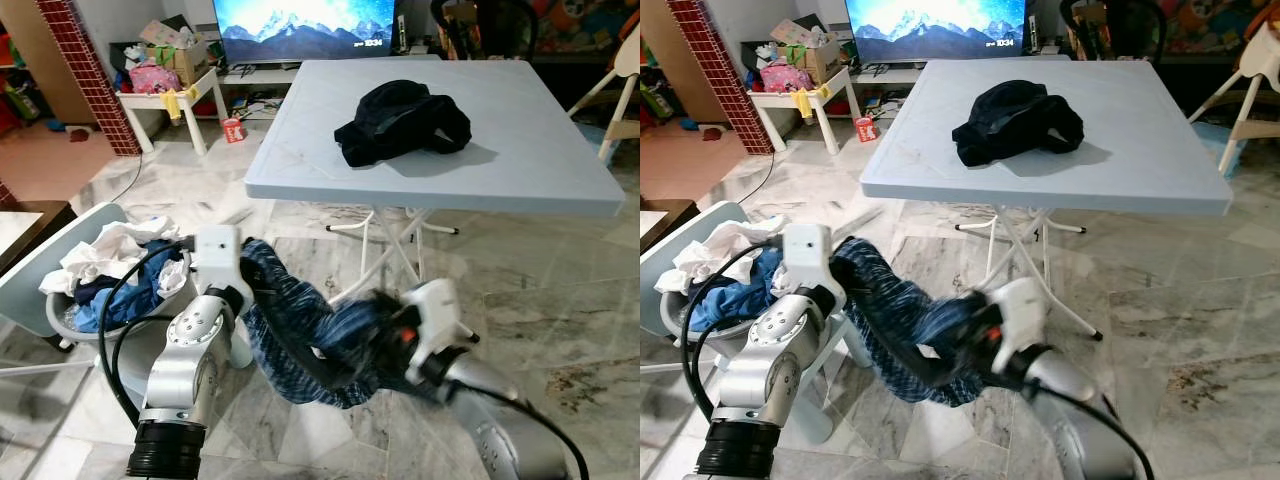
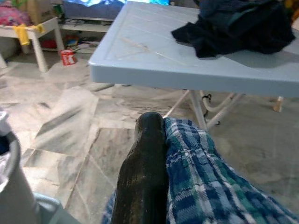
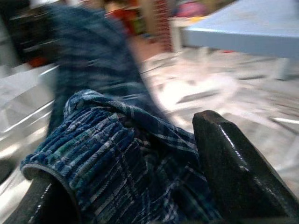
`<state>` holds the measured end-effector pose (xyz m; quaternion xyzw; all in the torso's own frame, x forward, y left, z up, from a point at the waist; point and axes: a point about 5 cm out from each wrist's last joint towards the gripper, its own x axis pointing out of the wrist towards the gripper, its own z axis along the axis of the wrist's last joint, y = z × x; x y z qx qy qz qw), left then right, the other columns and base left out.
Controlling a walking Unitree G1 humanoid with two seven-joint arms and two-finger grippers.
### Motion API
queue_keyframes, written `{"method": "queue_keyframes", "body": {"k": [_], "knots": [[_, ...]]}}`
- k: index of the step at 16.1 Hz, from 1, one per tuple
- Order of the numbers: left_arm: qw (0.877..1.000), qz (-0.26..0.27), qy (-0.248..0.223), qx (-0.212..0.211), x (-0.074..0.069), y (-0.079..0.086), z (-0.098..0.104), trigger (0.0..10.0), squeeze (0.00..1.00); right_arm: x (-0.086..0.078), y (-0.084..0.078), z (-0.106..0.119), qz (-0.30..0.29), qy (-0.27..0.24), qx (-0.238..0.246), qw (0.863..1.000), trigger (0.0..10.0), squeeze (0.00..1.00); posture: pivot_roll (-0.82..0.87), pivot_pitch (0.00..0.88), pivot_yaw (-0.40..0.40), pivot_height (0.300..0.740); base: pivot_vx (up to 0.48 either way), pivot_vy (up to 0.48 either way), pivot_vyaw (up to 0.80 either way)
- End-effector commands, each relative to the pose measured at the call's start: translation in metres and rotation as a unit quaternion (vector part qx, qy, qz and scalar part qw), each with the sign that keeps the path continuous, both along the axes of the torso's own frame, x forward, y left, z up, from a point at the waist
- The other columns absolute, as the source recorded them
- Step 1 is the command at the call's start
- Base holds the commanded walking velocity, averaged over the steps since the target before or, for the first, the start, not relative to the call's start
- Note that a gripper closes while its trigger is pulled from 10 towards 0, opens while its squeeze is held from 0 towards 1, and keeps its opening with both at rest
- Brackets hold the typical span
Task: Hang hanger
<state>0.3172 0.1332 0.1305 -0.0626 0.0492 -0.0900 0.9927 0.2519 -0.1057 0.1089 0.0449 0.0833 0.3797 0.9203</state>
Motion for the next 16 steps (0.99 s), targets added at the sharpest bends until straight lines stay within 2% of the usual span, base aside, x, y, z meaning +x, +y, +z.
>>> {"method": "queue_keyframes", "body": {"k": [1,3,4,5,6,7,8,9,10,11,12,13,14,16], "knots": [[1.000,0.013,-0.018,-0.001,0.005,0.004,0.008,0.0,0.00,-0.002,0.001,0.002,0.023,-0.005,-0.011,1.000,10.0,1.00,-0.12,0.013,0.078,0.740,0.000,0.000,0.00],[1.000,0.014,-0.023,0.000,0.008,0.004,0.010,0.0,0.00,-0.004,-0.005,-0.002,0.044,-0.004,-0.054,0.998,10.0,1.00,-0.12,0.010,0.079,0.740,0.000,0.000,0.00],[0.999,0.023,-0.026,0.001,0.010,0.005,0.012,0.0,0.00,-0.002,-0.009,-0.005,0.041,-0.005,-0.091,0.995,10.0,1.00,-0.12,0.012,0.081,0.740,0.000,0.000,0.00],[0.999,0.025,-0.029,-0.003,0.012,0.005,0.015,0.0,0.00,0.006,-0.017,-0.006,0.014,-0.030,-0.148,0.988,10.0,1.00,-0.12,0.013,0.082,0.740,0.000,0.000,0.00],[0.999,0.023,-0.035,-0.009,0.012,0.004,0.019,0.0,0.00,0.015,-0.026,-0.006,-0.024,-0.046,-0.182,0.982,10.0,1.00,-0.12,0.013,0.082,0.740,0.000,0.000,0.00],[0.999,0.020,-0.039,-0.011,0.012,0.003,0.021,0.0,0.00,0.022,-0.033,-0.007,-0.053,-0.045,-0.193,0.979,10.0,1.00,-0.12,0.013,0.083,0.740,0.000,0.000,0.00],[0.999,0.021,-0.040,-0.011,0.012,0.003,0.022,0.0,0.00,0.021,-0.034,-0.008,-0.049,-0.042,-0.197,0.978,10.0,1.00,-0.12,0.013,0.083,0.740,0.000,0.000,0.00],[0.999,0.028,-0.041,-0.007,0.013,0.005,0.021,0.0,0.00,0.016,-0.032,-0.012,-0.015,-0.041,-0.209,0.977,10.0,1.00,-0.12,0.013,0.083,0.740,0.000,0.000,0.00],[0.999,0.033,-0.041,-0.006,0.013,0.007,0.020,0.0,0.00,0.013,-0.029,-0.012,0.001,-0.043,-0.206,0.978,10.0,1.00,-0.12,0.014,0.083,0.740,0.000,0.000,0.00],[0.999,0.036,-0.032,0.000,0.013,0.010,0.014,0.0,0.00,0.004,-0.019,-0.005,0.046,-0.041,-0.146,0.987,10.0,1.00,-0.12,0.014,0.083,0.740,0.000,0.000,0.00],[0.999,0.034,-0.029,0.002,0.013,0.010,0.012,0.0,0.00,0.004,-0.017,-0.001,0.049,-0.045,-0.123,0.990,10.0,1.00,-0.12,0.014,0.083,0.740,0.000,0.000,0.00],[0.999,0.030,-0.018,0.001,0.011,0.009,0.008,0.0,0.00,0.005,-0.017,0.005,0.036,-0.043,-0.088,0.995,10.0,1.00,-0.12,0.016,0.084,0.740,0.000,0.000,0.00],[1.000,0.022,-0.015,0.003,0.010,0.007,0.006,0.0,0.00,0.008,-0.019,0.007,0.017,-0.041,-0.077,0.996,10.0,1.00,-0.12,0.016,0.084,0.740,0.000,0.000,0.00],[1.000,-0.012,0.001,0.006,0.001,-0.002,-0.002,0.0,0.00,0.020,-0.026,0.014,-0.072,-0.051,-0.047,0.995,10.0,1.00,-0.12,0.019,0.083,0.740,0.000,0.000,0.00]]}}
